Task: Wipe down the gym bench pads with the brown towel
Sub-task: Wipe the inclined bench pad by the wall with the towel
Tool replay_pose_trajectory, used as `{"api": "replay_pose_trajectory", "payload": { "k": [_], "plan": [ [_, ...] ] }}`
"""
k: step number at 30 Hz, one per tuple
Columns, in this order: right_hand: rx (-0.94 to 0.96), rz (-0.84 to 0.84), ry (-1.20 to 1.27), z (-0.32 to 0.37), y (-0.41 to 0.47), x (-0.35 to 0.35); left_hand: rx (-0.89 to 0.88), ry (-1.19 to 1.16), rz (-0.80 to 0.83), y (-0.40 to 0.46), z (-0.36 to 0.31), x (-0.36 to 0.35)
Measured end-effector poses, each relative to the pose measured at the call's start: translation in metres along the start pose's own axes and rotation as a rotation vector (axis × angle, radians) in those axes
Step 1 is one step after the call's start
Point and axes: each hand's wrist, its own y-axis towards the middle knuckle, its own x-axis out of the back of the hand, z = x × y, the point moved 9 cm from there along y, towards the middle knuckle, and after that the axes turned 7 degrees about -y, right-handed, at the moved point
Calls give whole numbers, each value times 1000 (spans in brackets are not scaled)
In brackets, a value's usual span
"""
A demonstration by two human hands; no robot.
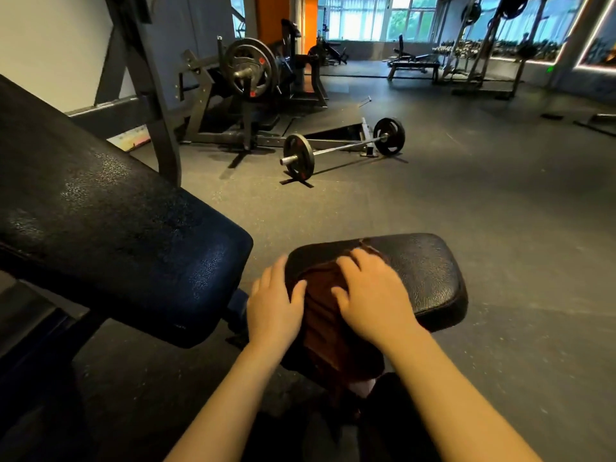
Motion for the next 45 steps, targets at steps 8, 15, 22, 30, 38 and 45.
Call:
{"api": "replay_pose_trajectory", "payload": {
  "k": [8,15,22,30,38,45],
  "plan": [
    [34,330,-178,0,21,-65,-37,136,237,-18,15,-67],
    [29,415,-226,-4,73,-85,11,287,481,36,58,-78],
    [8,127,-130,-17,45,-39,26,361,521,45,47,-66],
    [-75,-199,-146,-82,4,3,-63,234,584,61,-15,-130],
    [-141,-573,-143,-83,-6,16,-163,245,605,131,12,-142],
    [-108,-608,-160,-78,-9,16,-516,165,592,59,-48,-147]
  ]
}}
